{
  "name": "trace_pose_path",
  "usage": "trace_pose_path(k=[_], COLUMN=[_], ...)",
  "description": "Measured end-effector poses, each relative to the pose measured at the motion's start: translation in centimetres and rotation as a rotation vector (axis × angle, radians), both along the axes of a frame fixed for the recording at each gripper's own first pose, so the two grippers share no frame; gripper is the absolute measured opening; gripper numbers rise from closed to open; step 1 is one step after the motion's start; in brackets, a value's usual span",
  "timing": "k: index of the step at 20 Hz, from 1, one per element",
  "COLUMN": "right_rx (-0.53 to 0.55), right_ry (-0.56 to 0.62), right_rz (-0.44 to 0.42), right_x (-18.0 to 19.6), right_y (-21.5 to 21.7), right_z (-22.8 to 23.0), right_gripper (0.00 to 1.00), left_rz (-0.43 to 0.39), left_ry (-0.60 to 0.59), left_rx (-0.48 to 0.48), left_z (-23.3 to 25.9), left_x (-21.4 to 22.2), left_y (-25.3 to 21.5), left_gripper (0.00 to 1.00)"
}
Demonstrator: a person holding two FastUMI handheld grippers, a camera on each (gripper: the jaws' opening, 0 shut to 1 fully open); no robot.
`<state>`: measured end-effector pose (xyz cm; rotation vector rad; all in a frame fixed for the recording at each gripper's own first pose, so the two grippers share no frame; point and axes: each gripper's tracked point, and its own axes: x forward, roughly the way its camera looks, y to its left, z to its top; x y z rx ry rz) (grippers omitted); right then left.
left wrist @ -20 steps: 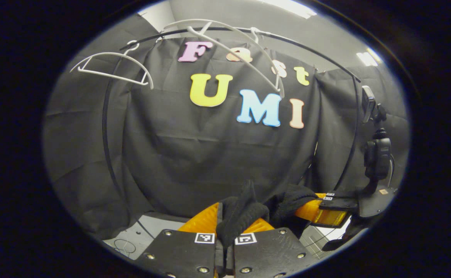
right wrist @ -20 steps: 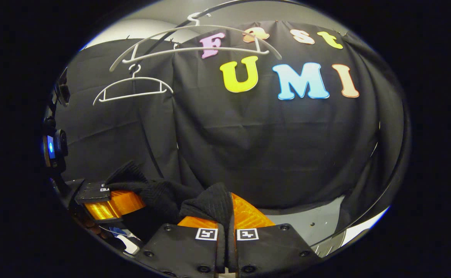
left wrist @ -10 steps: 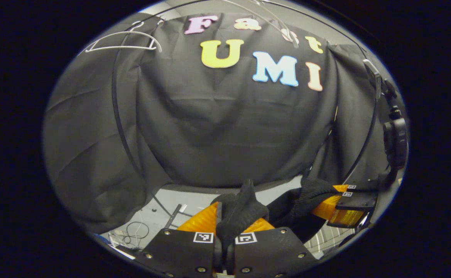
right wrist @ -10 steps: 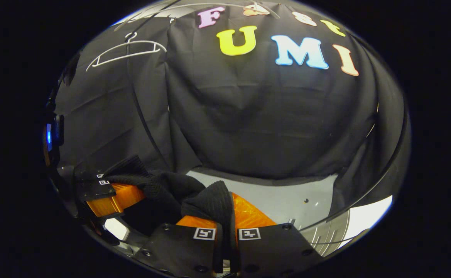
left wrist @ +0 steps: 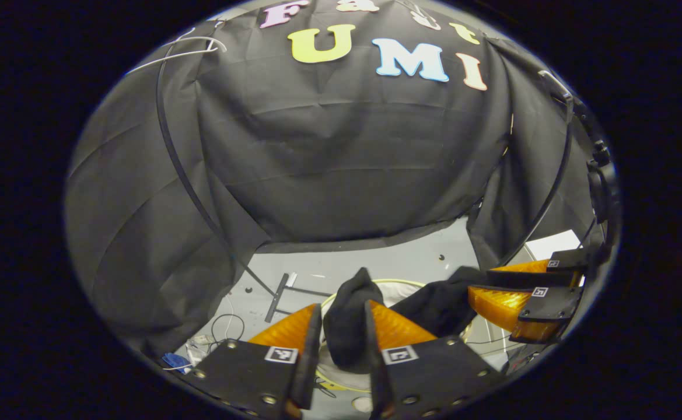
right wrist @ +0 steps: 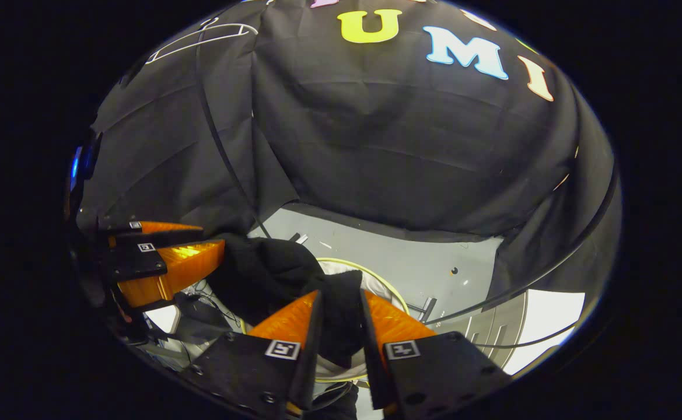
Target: Grasp the clothes on the hanger with both hands and then place them into the laundry hamper below.
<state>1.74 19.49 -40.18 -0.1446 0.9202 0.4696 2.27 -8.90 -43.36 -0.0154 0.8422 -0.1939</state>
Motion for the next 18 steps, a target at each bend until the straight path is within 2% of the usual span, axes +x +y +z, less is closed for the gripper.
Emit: trace_pose_path(k=[1, 4, 6, 11, 18], right_rx=[0.004, -0.013, -0.014, 0.007, 0.048], right_ry=[-0.016, -0.069, -0.083, -0.15, -0.339], right_rz=[0.008, 0.03, 0.021, -0.025, -0.139], right_x=[0.2, 0.4, 0.1, 0.1, 1.3], right_y=[-0.1, -0.3, -0.5, -1.3, -4.4], right_z=[0.5, 1.8, 2.4, 5.5, 15.0], right_gripper=[0.45, 0.98, 0.95, 0.98, 0.98], left_rz=[0.0, 0.001, 0.002, 0.037, 0.062], left_ry=[-0.014, -0.064, -0.085, -0.144, -0.311], left_rx=[-0.001, 0.027, 0.041, 0.037, -0.017], left_z=[0.4, 1.8, 2.4, 5.4, 14.2], left_x=[0.2, 0.4, 0.3, 0.2, 1.1], left_y=[0.0, 0.7, 1.3, 3.3, 4.6], left_gripper=[0.57, 0.96, 0.96, 0.95, 0.97])
